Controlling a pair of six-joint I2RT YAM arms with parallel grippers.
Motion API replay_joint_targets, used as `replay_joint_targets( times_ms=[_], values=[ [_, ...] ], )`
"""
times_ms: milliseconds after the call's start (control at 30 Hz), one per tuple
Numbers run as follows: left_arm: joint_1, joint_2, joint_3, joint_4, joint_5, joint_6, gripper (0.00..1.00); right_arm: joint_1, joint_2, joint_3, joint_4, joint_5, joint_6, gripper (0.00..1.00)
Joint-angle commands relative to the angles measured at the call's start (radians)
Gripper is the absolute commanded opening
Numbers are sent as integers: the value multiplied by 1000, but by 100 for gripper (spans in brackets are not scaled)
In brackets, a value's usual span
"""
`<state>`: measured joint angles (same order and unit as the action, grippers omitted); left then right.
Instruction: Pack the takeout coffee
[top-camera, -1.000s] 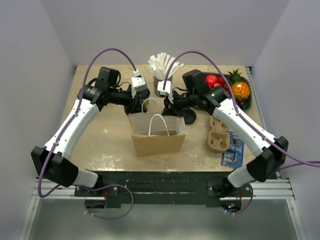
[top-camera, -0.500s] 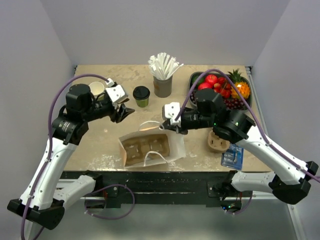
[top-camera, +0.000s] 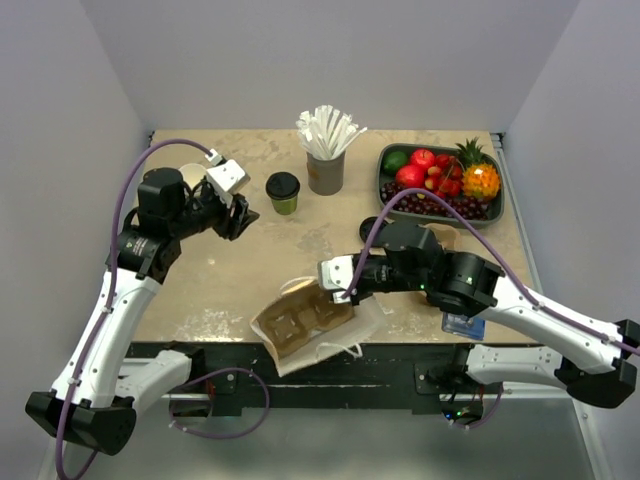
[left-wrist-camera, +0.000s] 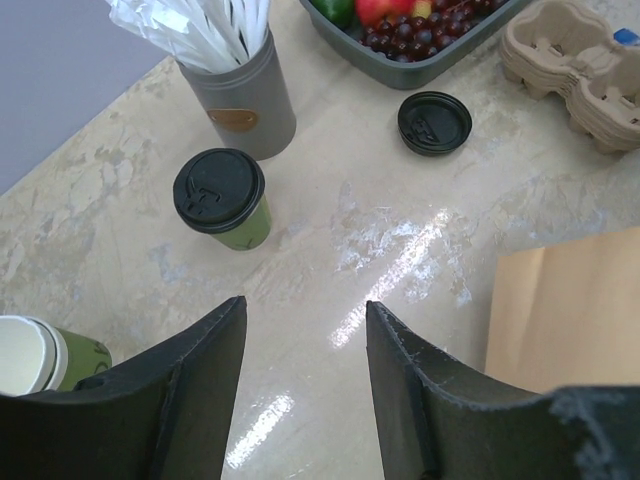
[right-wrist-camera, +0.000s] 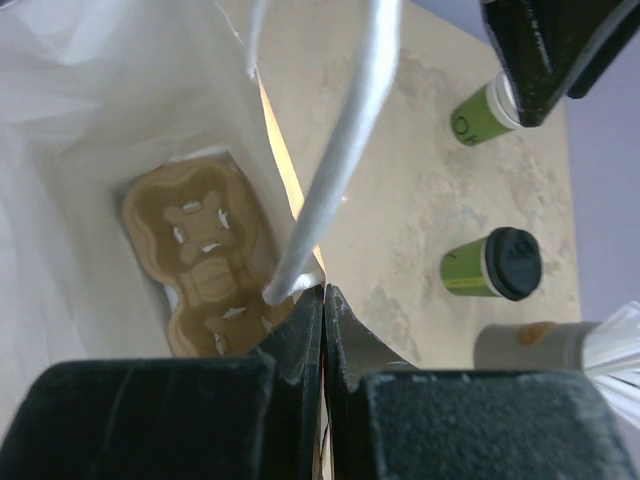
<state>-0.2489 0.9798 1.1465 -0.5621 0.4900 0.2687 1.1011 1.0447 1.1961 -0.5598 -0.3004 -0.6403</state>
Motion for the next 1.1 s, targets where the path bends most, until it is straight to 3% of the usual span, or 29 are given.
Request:
replay_joint_targets(
  times_ms=[0, 133, 533, 667, 833, 900, 1067],
  values=[
    [5, -16, 19, 47, -25, -16, 56, 0, 20, 51, 165, 141, -117, 0],
    [5, -23, 19, 51, -42, -8, 57, 2, 26, -6, 248, 201, -165, 0],
    [20, -44, -1, 54, -45, -23, 57, 8, 5, -89, 273, 135, -119, 0],
    [26, -36, 24, 48, -59, -17, 57, 6, 29, -35, 267, 138, -44, 0],
    [45, -6, 91, 45, -80, -19, 60, 6, 176, 106, 167, 110, 122, 0],
    [48, 14, 114, 42, -120, -31, 69, 5, 213, 122, 146, 96, 164, 0],
    [49, 100, 165, 33, -120, -42, 74, -36, 276, 189, 76, 12, 247, 0]
  ],
)
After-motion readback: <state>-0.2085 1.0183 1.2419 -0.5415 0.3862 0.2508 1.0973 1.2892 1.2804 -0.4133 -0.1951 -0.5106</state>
